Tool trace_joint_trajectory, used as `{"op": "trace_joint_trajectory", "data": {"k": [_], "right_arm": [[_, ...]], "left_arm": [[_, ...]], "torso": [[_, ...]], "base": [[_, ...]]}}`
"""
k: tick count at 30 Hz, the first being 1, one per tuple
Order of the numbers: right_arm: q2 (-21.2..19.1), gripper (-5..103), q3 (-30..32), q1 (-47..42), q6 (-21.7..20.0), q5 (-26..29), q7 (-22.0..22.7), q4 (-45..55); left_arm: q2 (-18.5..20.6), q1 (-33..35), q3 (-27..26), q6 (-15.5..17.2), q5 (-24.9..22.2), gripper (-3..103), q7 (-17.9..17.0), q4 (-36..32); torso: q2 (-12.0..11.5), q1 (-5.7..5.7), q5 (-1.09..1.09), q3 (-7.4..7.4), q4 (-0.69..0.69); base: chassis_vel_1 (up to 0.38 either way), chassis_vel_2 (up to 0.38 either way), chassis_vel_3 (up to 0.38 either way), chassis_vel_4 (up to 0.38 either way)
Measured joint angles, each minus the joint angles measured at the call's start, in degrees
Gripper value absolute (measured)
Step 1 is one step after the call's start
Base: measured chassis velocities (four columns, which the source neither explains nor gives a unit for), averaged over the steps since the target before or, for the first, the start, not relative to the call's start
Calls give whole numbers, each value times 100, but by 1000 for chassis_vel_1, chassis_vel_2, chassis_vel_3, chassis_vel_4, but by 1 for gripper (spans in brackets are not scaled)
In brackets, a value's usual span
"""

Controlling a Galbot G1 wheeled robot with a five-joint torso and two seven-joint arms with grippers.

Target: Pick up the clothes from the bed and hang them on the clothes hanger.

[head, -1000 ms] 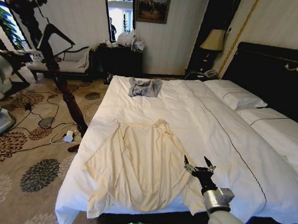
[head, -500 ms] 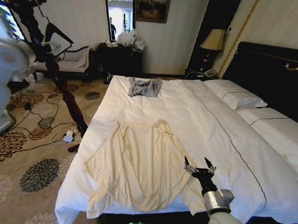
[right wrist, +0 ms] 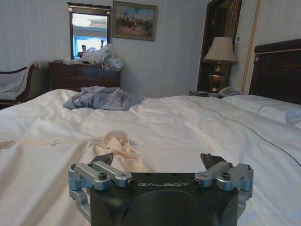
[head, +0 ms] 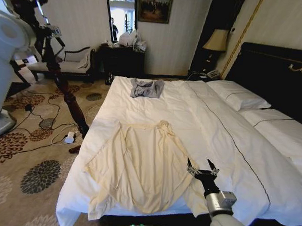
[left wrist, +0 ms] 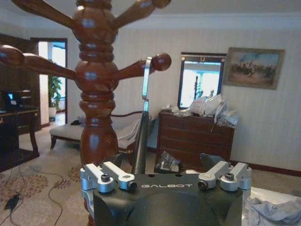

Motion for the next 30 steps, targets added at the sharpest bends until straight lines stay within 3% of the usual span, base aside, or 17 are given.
{"op": "trace_joint_trajectory", "data": {"k": [9,20,30], "right_arm": [[-8,100,148,-16,43,77,11,26],[-14,100,162,-14,47,112,20,43],[-4,100,148,-54,76,103,18,87]], "left_arm": [[-502,-286,321,7,222,88,-66,769],[-502,-412,376,5,83,85,-207,1071],[-618,-562,517,2,-335,79,-360,1408]], "torso": [[0,1,-1,1,-1],[0,0,-1,0,3],[0,0,-1,0,1]], "base": [[0,0,0,0],[0,0,0,0],[0,0,0,0]]}}
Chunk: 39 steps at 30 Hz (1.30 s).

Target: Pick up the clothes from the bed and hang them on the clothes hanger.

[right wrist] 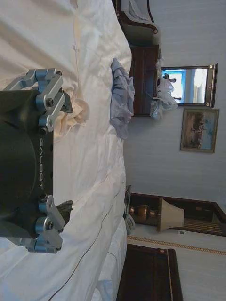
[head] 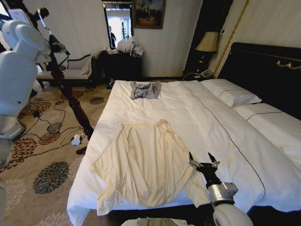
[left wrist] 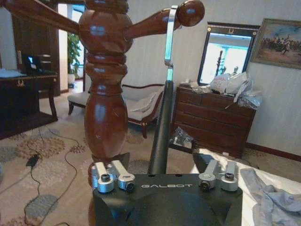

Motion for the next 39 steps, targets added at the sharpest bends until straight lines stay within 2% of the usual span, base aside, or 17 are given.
{"op": "trace_joint_trajectory", "data": {"k": [4,6,7,8,10,11,14,18,29,39], "right_arm": [[21,100,-24,0,0,-17,0,0],[29,100,-37,-14,0,-37,-1,0],[38,100,-46,-30,1,-68,-2,0],[40,100,-48,-34,2,-73,-3,0],[40,100,-44,-44,5,-76,-3,0],[40,100,-44,-44,5,-76,-3,0],[34,100,-9,-74,16,-76,-3,11],[28,100,7,-96,28,-75,-3,13],[37,100,-2,-104,33,-85,-2,7],[-43,100,67,-78,48,-5,32,-5]], "left_arm": [[-69,-85,34,-2,-160,57,-73,97],[-82,-104,45,-2,-192,57,-87,108],[-102,-129,59,-3,-245,46,-103,121],[-112,-139,64,-3,-274,46,-117,125],[-140,-161,78,-4,-328,36,-143,144],[-140,-161,78,-4,-328,36,-143,144],[-145,-164,86,-5,-316,19,-165,124],[-130,-151,64,-7,-335,16,-162,42],[-47,-204,47,-8,-322,16,-150,-83],[204,-131,-36,-9,-231,16,52,-904]], "torso": [[0,0,1,0,-1],[0,0,1,0,-1],[0,0,1,0,0],[0,0,1,0,0],[0,0,1,0,0],[0,0,1,0,0],[0,0,1,0,-1],[0,0,0,0,0],[0,0,0,0,-1],[0,0,2,0,-1]], "base": [[0,0,0,0],[0,0,0,0],[0,0,0,0],[0,0,0,0],[0,0,0,0],[0,0,0,0],[0,0,0,0],[0,0,0,0],[0,0,0,0],[0,0,0,0]]}}
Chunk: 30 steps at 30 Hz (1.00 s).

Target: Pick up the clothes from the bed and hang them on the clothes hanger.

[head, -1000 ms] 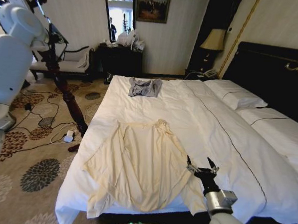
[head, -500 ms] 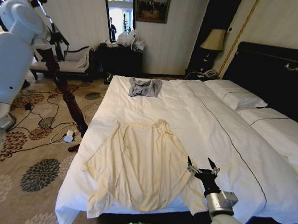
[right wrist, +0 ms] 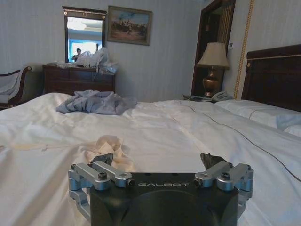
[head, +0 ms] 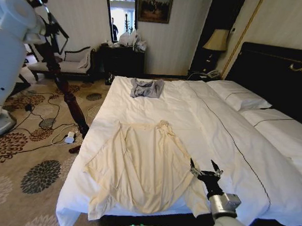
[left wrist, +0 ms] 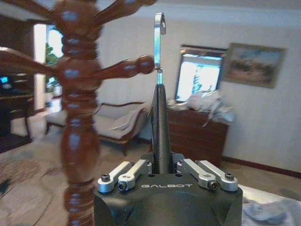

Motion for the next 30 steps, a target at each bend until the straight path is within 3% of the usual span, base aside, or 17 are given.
{"op": "trace_joint_trajectory", "data": {"k": [6,8,9,13,15,17,18,19,20,21,24,25,27,28,29,30], "right_arm": [[-65,100,107,-33,-1,108,28,33],[-58,100,113,-29,-1,135,35,54],[-58,100,113,-29,-1,135,35,54],[-38,100,135,-36,-3,137,47,59],[-38,100,142,-38,-3,138,50,58],[-45,100,180,-39,-2,170,76,41],[-52,100,194,-30,-2,203,94,30],[-52,100,194,-30,-2,203,94,30],[-60,100,200,-21,-2,229,104,20],[-66,100,205,-15,-3,245,109,14],[-122,100,243,25,-18,340,128,-25],[-122,100,243,25,-18,340,128,-25],[-157,100,261,52,-29,385,137,-50],[-190,100,275,94,-45,444,148,-73],[-207,100,281,112,-55,481,153,-84],[-207,100,281,112,-55,481,153,-84]], "left_arm": [[278,532,-211,0,-140,16,405,-891],[387,827,-233,-158,195,16,885,-1159],[387,827,-233,-158,195,16,885,-1159],[628,1339,-301,-491,477,16,1691,-1610],[658,1413,-332,-525,477,16,1773,-1663],[875,1999,-554,-1014,547,16,2409,-1998],[1032,2424,-670,-1517,669,16,2884,-2197],[1032,2424,-670,-1517,669,16,2884,-2197],[1172,2796,-736,-1943,743,16,3373,-2346],[1244,2966,-754,-2115,746,16,3605,-2427],[1672,3787,-869,-2862,757,16,4827,-2756],[1672,3787,-869,-2862,757,16,4827,-2756],[1821,4084,-888,-3125,821,16,5342,-2763],[1890,4326,-892,-3318,865,16,5815,-2697],[1906,4463,-893,-3408,871,16,6032,-2651],[1906,4463,-893,-3408,871,16,6032,-2651]], "torso": [[0,0,0,0,0],[0,0,-2,0,0],[0,0,-2,0,0],[0,0,-1,0,-2],[0,0,0,0,-2],[0,0,0,0,-1],[0,0,-2,0,1],[0,0,-2,0,1],[0,0,-3,0,2],[0,0,-4,0,3],[0,0,0,-1,0],[0,0,0,-1,0],[1,-1,0,-1,3],[0,-1,-1,-1,2],[0,-1,-2,0,2],[0,-1,-2,0,2]], "base": [[0,0,0,0],[0,0,0,0],[0,0,0,0],[0,0,0,0],[0,0,0,0],[0,0,0,0],[0,0,0,0],[0,0,0,0],[0,0,0,0],[0,0,0,0],[0,0,0,0],[0,0,0,0],[0,0,0,0],[0,0,0,0],[0,0,0,0],[0,0,0,0]]}}
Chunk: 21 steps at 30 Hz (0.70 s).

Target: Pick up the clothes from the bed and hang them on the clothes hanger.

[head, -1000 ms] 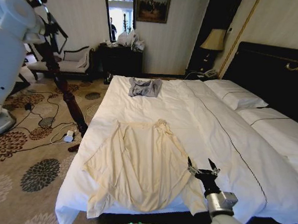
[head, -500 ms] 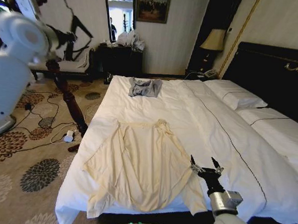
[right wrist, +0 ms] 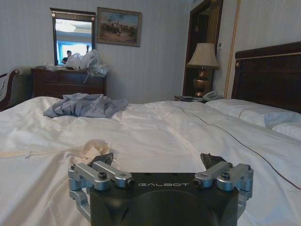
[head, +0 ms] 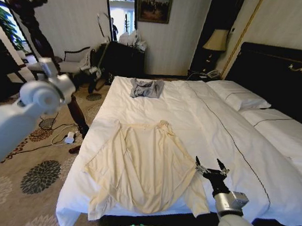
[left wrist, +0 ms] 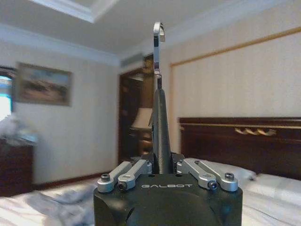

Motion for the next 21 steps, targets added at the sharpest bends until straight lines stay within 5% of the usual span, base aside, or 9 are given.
{"op": "trace_joint_trajectory", "data": {"k": [6,13,21], "right_arm": [[-185,100,94,116,-34,243,38,-109],[-577,100,126,493,-179,671,141,-317],[-1450,100,-393,1564,-477,1033,250,-878]], "left_arm": [[-50,404,302,-866,38,16,907,297],[-435,797,732,-1846,686,16,1771,1174],[-666,1622,491,-2202,1104,16,2853,1909]], "torso": [[0,0,2,0,-2],[0,1,1,1,-4],[0,1,0,1,2]], "base": [[0,0,0,0],[0,0,0,0],[0,0,0,0]]}}
